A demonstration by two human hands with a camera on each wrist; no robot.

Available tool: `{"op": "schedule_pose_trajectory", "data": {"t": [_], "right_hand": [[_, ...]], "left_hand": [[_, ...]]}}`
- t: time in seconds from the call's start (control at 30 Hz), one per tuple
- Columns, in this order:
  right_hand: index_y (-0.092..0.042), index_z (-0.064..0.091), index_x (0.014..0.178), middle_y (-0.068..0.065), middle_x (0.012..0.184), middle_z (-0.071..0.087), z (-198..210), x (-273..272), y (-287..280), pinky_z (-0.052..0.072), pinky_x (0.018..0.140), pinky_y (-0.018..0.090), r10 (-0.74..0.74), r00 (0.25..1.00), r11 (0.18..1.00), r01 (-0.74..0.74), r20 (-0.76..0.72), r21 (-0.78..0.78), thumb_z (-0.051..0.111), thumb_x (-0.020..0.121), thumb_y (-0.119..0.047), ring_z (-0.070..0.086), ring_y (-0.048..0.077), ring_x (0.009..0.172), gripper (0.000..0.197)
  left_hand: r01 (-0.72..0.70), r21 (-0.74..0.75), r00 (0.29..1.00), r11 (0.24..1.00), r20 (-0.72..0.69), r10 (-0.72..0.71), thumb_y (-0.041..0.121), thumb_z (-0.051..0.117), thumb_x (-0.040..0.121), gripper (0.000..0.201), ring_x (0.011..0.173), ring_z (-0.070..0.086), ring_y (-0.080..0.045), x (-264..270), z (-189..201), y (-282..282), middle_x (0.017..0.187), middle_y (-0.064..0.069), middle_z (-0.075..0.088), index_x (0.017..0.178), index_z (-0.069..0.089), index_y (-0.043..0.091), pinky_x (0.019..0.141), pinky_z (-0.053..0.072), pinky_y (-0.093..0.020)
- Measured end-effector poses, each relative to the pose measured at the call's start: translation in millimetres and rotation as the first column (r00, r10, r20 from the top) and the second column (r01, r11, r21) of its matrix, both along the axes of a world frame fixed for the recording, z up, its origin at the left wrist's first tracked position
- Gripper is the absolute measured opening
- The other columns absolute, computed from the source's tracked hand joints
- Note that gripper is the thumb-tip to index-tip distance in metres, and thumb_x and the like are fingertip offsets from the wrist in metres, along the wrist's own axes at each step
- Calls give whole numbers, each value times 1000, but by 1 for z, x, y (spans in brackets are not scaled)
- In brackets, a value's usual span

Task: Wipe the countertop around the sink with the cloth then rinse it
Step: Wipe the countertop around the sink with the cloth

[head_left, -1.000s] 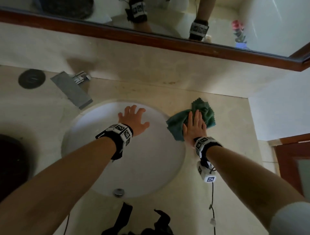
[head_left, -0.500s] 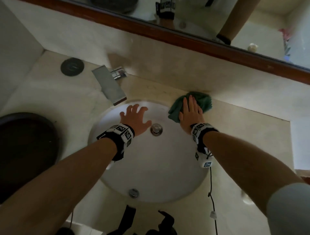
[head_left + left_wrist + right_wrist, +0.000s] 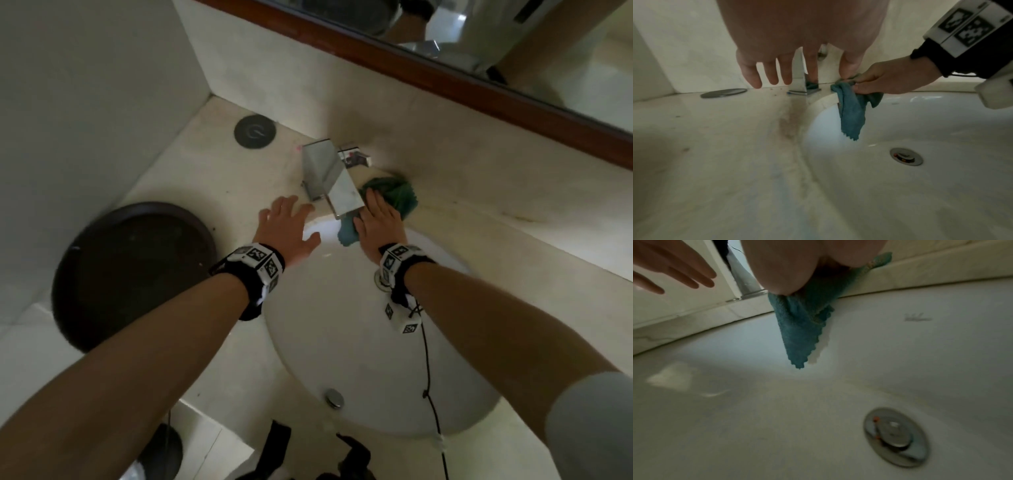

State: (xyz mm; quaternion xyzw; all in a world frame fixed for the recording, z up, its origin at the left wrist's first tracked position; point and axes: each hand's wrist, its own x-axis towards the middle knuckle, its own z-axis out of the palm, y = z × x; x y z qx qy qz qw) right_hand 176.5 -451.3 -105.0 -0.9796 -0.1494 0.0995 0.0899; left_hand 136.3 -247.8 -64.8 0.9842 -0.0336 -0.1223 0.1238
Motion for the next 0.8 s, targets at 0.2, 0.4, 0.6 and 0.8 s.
{"op": "schedule_pose_trajectory", "data": {"t": [0.2,0.4,0.6,0.8], "right_hand": [[-8,47,136,16,142,47,5,-13,52,19,113,35,-47,999,995,46,10,90,35,102,-28,37,29,134,42],[-21,15,152,12,159,20,-4,-15,67,22,113,39,-83,993,996,85,-86,18,24,102,-37,25,30,143,53],[-17,27,150,8,160,17,-3,-36,96,16,118,36,16,999,997,-12,-46,70,27,103,-33,13,23,147,50],[-15,32,148,6,159,19,7,-76,141,15,118,34,122,988,987,-111,-95,115,30,103,-29,15,21,147,47]], "left_hand": [[-86,37,996,996,17,85,48,50,89,60,145,12,-28,-9,6,48,157,-5,18,143,33,28,114,14,-45],[-102,50,995,993,-2,102,45,45,92,56,146,9,-29,-19,12,81,158,-6,15,144,31,28,114,14,-47],[-107,18,994,994,-2,107,47,44,91,56,146,8,-28,-30,18,106,158,-5,15,143,32,30,115,13,-49],[-78,12,997,997,-14,79,48,44,89,58,145,9,-29,-42,22,131,158,-6,15,142,31,30,114,13,-51]]}}
